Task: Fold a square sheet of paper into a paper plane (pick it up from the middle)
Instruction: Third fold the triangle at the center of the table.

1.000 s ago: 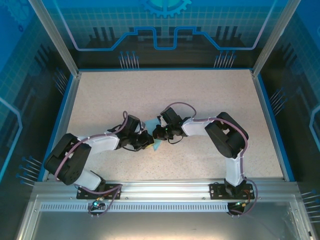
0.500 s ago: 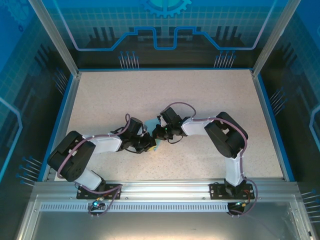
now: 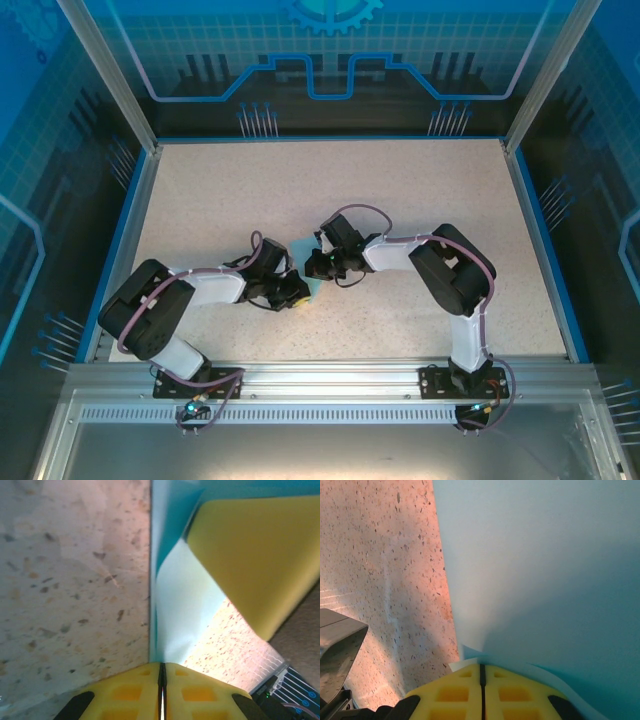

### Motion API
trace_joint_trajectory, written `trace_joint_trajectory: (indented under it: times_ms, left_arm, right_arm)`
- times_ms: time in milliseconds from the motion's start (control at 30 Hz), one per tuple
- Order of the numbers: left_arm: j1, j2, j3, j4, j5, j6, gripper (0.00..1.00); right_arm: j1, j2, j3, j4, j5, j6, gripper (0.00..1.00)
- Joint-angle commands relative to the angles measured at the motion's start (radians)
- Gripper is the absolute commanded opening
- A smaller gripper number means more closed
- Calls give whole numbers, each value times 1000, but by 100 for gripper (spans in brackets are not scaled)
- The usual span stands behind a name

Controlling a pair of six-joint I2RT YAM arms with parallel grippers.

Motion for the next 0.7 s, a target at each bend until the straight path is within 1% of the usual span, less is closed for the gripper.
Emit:
trace_joint_trajectory:
  times_ms: [0,200,433,533,667]
  left_arm:
    - [-10,10,11,-61,-31,27,9]
    - [-12,-24,20,-73,-31,33,9]
    - [-18,-141,10,-54,-28,26,9]
    - [-28,-141,13,-35,-24,17,9]
    - [-48,-92,34,-16,-21,15,9]
  right_arm:
    - [-6,62,-17,-92,48,8,5]
    - [-7,65,-19,-90,53,12,5]
    - [-7,71,-18,-88,53,18,5]
    - [-7,74,-18,-88,53,21,5]
    - [-9,78,-19,-85,51,26,5]
